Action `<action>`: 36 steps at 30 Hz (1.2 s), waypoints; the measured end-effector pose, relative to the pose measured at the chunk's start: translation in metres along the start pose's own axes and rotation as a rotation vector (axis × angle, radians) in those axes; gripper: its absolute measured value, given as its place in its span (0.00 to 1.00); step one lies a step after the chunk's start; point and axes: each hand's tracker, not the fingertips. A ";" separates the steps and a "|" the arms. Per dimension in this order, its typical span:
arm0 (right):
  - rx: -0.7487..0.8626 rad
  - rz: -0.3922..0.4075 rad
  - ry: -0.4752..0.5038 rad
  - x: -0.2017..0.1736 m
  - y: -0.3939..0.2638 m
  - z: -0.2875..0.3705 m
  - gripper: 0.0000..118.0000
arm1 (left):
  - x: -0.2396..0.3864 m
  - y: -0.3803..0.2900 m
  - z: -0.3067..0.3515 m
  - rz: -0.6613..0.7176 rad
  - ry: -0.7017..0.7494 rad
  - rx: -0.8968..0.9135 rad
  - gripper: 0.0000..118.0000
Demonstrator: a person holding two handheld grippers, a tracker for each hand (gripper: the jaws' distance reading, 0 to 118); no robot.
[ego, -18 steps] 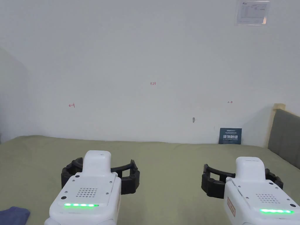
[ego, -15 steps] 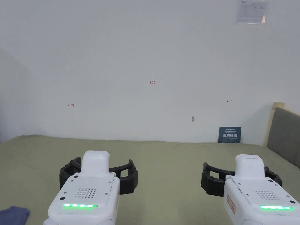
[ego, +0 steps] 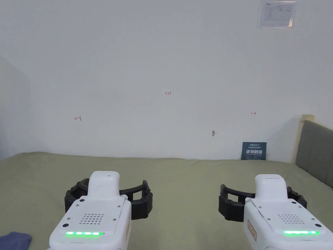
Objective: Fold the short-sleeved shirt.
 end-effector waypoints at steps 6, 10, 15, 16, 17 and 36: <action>0.015 -0.005 -0.012 0.000 -0.001 0.002 1.00 | -0.003 0.000 0.001 0.032 -0.001 -0.005 1.00; -0.007 -0.035 0.000 0.003 -0.004 0.001 1.00 | -0.002 0.000 0.004 0.034 0.006 0.002 1.00; -0.021 -0.029 0.003 0.000 -0.007 0.002 1.00 | 0.000 -0.001 0.005 0.016 0.003 -0.004 1.00; -0.020 -0.034 0.005 0.000 -0.007 0.003 1.00 | 0.001 -0.001 0.004 0.009 0.010 -0.004 1.00; -0.019 -0.038 0.010 0.000 -0.008 0.003 1.00 | 0.001 -0.001 0.004 0.008 0.009 -0.004 1.00; -0.035 -0.011 0.006 0.000 -0.006 0.000 1.00 | -0.003 0.001 0.004 0.009 0.016 -0.029 1.00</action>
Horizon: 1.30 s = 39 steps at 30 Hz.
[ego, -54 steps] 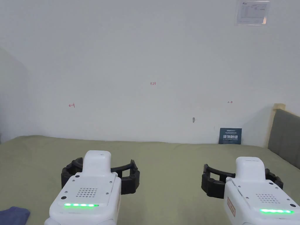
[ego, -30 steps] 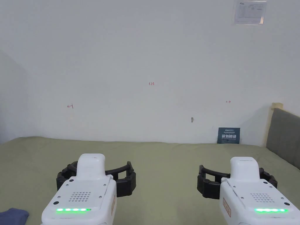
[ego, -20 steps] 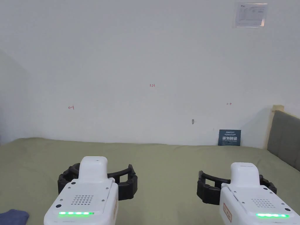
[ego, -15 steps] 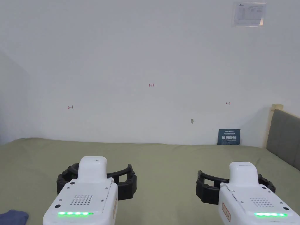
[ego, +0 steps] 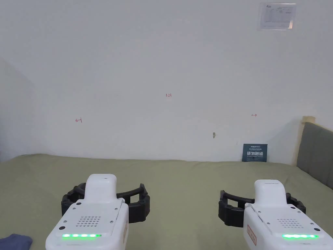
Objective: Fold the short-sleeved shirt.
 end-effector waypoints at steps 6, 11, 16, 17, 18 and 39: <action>-0.002 0.007 -0.012 0.000 0.000 0.001 0.78 | -0.001 -0.001 0.000 -0.007 0.006 -0.003 0.99; -0.012 -0.018 -0.041 0.003 -0.002 0.001 0.03 | -0.002 0.000 -0.002 -0.007 0.015 -0.016 0.01; -0.022 -0.017 -0.057 0.012 -0.005 0.004 0.00 | -0.007 0.001 -0.001 0.017 -0.016 -0.051 0.00; -0.025 -0.013 -0.059 0.013 -0.006 0.004 0.00 | -0.009 0.001 0.000 0.016 -0.018 -0.053 0.00; -0.026 -0.017 -0.058 0.015 -0.006 0.003 0.00 | -0.007 0.000 -0.001 0.019 -0.023 -0.057 0.00; -0.071 -0.014 0.542 -0.242 -0.006 -0.024 0.00 | -0.238 0.011 0.109 0.023 0.550 -0.081 0.00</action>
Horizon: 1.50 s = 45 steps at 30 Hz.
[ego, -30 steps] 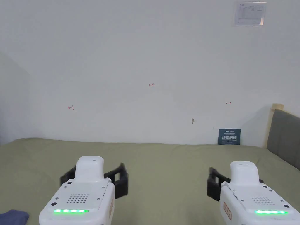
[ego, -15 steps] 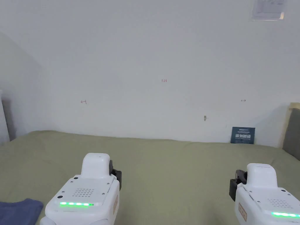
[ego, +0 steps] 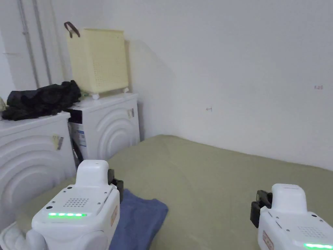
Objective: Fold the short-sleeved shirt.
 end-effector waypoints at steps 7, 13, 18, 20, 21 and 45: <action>-0.016 0.029 0.124 -0.061 -0.007 -0.020 0.00 | -0.054 -0.011 0.003 0.007 0.114 -0.026 0.00; -0.038 0.040 0.133 -0.061 -0.016 -0.027 0.00 | -0.060 -0.024 -0.018 0.021 0.114 -0.072 0.00; -0.070 0.034 0.103 -0.045 -0.029 -0.033 0.00 | -0.053 -0.043 -0.060 0.042 0.063 -0.146 0.00; -0.086 0.033 0.087 -0.041 -0.038 -0.036 0.00 | -0.047 -0.056 -0.086 0.038 0.052 -0.185 0.00; -0.095 0.039 0.079 -0.039 -0.044 -0.038 0.00 | -0.045 -0.064 -0.103 0.027 0.043 -0.212 0.00; -0.321 0.062 -0.016 -0.002 -0.132 -0.023 0.00 | 0.016 -0.220 -0.353 -0.128 -0.162 -0.873 0.73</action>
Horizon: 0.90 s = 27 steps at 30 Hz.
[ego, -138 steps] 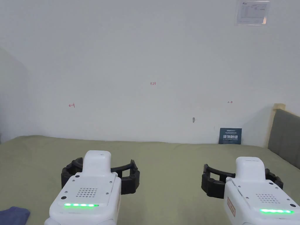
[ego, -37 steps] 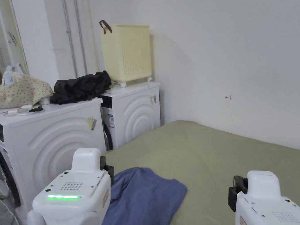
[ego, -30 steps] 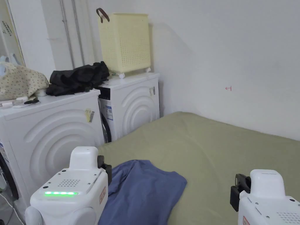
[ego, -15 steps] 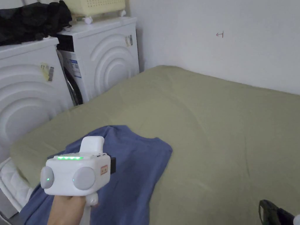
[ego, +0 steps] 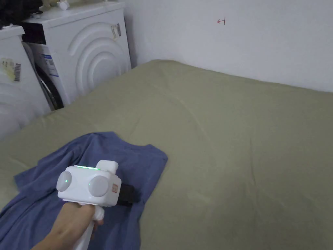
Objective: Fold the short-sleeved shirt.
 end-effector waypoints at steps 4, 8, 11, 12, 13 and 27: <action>0.016 -0.048 -0.023 0.022 -0.003 0.032 0.00 | 0.008 -0.002 0.020 -0.067 0.107 0.047 0.00; 0.028 -0.053 -0.091 0.051 -0.012 0.072 0.00 | 0.019 0.000 0.069 -0.049 0.105 0.119 0.00; 0.033 -0.085 -0.137 0.077 -0.018 0.101 0.00 | 0.040 0.009 0.119 -0.084 0.045 0.192 0.00; 0.034 -0.088 -0.152 0.085 -0.022 0.114 0.00 | 0.053 0.012 0.136 -0.097 0.013 0.212 0.00; 0.039 -0.091 -0.179 0.092 -0.025 0.125 0.00 | 0.067 0.017 0.153 -0.117 -0.027 0.222 0.00; 0.111 -0.201 -0.442 0.177 -0.048 0.219 0.00 | 0.401 0.010 0.273 -0.474 -0.579 0.339 0.00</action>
